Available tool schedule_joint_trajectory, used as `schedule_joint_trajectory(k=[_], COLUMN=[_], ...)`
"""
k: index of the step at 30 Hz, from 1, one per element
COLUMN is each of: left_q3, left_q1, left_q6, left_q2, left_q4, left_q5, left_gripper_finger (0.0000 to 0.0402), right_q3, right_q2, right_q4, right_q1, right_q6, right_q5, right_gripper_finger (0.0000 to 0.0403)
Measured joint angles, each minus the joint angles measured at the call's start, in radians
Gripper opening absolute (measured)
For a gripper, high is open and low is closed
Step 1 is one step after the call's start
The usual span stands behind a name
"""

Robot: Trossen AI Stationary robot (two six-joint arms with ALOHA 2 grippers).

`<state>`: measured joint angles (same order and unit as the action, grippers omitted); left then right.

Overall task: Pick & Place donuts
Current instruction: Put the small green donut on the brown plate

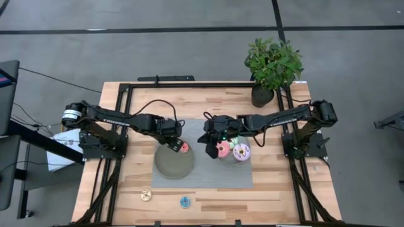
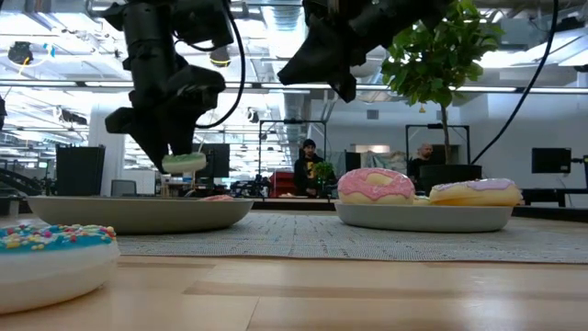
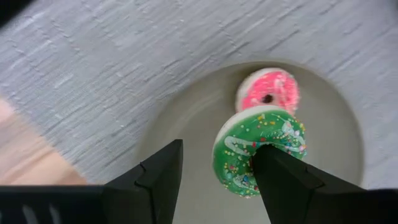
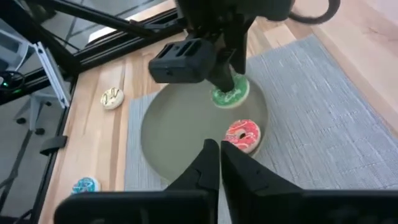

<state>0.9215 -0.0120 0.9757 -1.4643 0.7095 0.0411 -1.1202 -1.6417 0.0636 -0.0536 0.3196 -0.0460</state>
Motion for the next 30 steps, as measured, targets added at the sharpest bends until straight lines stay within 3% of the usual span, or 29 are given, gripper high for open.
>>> schedule_joint_trajectory(k=[7,22,30], left_q3=[0.000,0.000,-0.001], left_q1=[0.000,0.014,0.028], left_q6=[-0.010,0.014,0.013], left_q2=[0.000,0.008,0.036], left_q4=[-0.024,0.034,0.038], left_q5=[-0.010,-0.038,-0.036], left_gripper_finger=[0.0182,0.0182,0.0182], right_q3=[-0.004,-0.249,-0.285], right_q2=[-0.112,-0.331,-0.343], right_q4=[-0.064,-0.072,-0.078], right_q1=[-0.013,-0.023,-0.018], right_q6=[0.020,-0.037,-0.039], right_q5=[-0.013,-0.123,-0.045], right_gripper_finger=[0.0003,0.0001,0.0001])
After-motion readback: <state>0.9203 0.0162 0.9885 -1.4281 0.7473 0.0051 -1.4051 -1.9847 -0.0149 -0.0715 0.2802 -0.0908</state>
